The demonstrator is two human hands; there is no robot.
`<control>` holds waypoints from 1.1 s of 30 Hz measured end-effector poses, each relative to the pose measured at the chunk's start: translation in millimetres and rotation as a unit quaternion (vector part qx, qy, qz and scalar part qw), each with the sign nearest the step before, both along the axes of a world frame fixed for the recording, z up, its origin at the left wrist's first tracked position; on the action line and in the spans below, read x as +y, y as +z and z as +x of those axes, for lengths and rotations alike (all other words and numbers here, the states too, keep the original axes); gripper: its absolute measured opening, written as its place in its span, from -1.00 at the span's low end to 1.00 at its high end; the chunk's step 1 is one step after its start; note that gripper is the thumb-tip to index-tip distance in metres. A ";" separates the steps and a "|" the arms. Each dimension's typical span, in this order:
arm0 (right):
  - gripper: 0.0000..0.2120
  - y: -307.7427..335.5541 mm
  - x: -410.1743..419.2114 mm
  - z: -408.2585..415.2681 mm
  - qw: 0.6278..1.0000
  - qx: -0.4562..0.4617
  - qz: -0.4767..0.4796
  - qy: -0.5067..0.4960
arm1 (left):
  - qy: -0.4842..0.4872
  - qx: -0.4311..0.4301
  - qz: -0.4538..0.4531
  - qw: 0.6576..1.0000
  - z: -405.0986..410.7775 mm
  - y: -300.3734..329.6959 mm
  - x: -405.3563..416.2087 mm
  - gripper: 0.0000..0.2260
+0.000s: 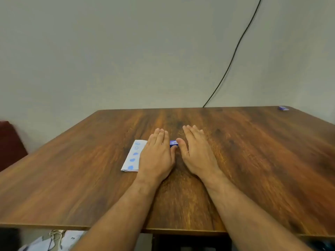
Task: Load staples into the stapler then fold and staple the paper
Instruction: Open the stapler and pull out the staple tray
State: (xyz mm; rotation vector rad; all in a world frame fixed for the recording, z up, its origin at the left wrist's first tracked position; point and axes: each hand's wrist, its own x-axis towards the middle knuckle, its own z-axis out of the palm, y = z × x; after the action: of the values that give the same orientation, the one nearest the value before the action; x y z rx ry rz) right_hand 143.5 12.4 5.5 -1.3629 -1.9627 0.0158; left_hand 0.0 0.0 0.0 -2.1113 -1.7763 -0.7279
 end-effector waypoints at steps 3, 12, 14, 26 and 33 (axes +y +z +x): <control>-0.57 -2.9 5.3 4.0 1.000 -0.001 0.011 -0.028 | 0.007 -0.010 -0.017 1.000 0.3 0.3 2.8 -0.49; -0.68 6.3 -3.9 19.8 0.989 -0.065 -0.010 -0.133 | -0.038 0.031 0.008 0.999 1.6 -0.4 0.4 -0.68; -0.73 7.6 -6.2 24.2 0.988 -0.058 -0.055 -0.133 | -0.049 0.050 0.023 0.997 1.0 0.4 0.7 -0.76; -0.72 4.2 0.4 26.9 0.988 0.116 -0.100 0.013 | -0.114 -0.002 0.027 0.993 1.3 7.0 -4.1 -0.56; -0.75 15.2 -5.7 27.1 0.894 0.388 -0.204 0.096 | -0.151 -0.118 0.101 0.976 -3.5 9.1 -8.5 -0.62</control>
State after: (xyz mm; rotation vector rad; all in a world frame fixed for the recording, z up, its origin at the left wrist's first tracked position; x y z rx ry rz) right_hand 170.6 6.7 20.8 -1.1369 -1.4164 0.9666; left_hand -3.5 -8.5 9.1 -2.2533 -1.4219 -1.2289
